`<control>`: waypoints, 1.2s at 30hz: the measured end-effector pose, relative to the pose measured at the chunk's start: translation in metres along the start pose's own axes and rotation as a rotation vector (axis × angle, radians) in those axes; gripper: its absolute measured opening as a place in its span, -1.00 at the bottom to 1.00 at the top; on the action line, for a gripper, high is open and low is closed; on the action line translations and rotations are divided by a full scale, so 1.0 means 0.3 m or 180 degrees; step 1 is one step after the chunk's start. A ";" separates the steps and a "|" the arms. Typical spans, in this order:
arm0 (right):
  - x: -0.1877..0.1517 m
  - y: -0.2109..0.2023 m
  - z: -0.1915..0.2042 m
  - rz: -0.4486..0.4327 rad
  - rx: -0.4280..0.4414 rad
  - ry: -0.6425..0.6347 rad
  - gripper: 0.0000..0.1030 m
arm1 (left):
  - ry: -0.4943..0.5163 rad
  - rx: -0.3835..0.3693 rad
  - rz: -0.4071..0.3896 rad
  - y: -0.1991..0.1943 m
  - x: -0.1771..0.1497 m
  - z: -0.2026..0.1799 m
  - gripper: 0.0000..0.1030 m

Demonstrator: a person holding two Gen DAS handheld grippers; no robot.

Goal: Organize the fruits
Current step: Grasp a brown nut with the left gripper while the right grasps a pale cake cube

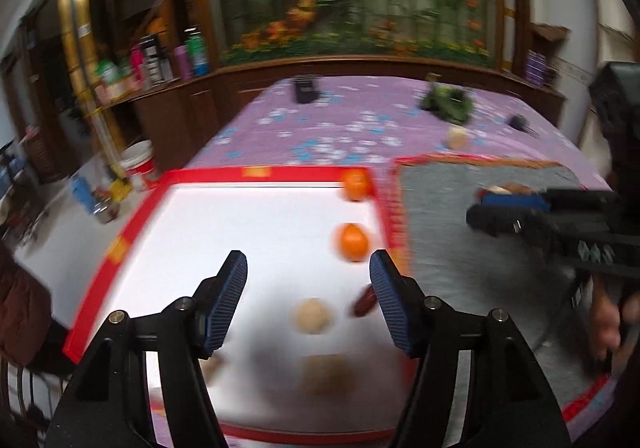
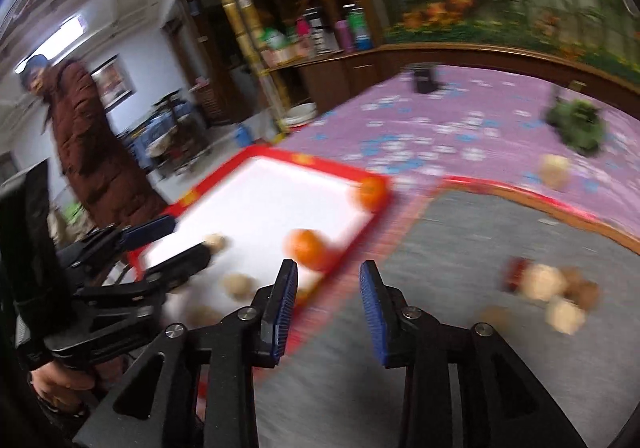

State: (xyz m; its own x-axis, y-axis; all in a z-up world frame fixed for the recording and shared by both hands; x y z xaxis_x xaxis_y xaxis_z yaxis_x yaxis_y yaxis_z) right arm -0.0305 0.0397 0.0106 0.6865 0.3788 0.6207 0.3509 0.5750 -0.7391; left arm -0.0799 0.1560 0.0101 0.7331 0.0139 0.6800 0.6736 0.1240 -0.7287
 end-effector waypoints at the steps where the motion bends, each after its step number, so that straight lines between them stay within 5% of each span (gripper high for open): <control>1: -0.019 -0.020 -0.063 0.0028 -0.0114 0.0060 -0.26 | 0.0065 -0.0048 0.0004 0.001 0.006 -0.032 0.22; 9: -0.136 -0.067 -0.391 0.0339 -0.0681 0.0357 -0.15 | 0.0394 -0.0456 0.0099 0.012 0.037 -0.269 0.22; 19: -0.084 0.050 -0.403 0.0424 -0.0653 0.0232 -0.04 | 0.0456 -0.0514 0.0298 0.025 0.043 -0.339 0.22; 22: -0.088 0.047 -0.415 0.0392 -0.0797 0.0075 -0.44 | 0.0522 -0.0499 0.0335 0.037 0.047 -0.357 0.22; 31: -0.040 -0.142 -0.598 -0.0114 0.0005 0.1085 -0.45 | 0.0856 -0.0698 0.0486 0.131 0.085 -0.530 0.22; 36: -0.050 -0.146 -0.671 -0.0100 0.0046 0.1471 -0.45 | 0.0913 -0.0685 0.0612 0.207 0.085 -0.600 0.13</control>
State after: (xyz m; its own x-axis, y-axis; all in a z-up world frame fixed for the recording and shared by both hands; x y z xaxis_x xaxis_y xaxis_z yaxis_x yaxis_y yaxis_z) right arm 0.0721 -0.1372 -0.0190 0.8887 0.0001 0.4586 0.3694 0.5924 -0.7160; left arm -0.0024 -0.0145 -0.0324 0.8236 -0.2646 0.5016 0.5038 -0.0648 -0.8614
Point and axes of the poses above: each gripper's, at about its wrist camera, not at the fingertips, and y roughly the way its jaws point, z to its left, x to its top, the point moved 9 cm from there along y, roughly the way its jaws point, and after that the axes turned 8 degrees about z, right-handed, at the moved point
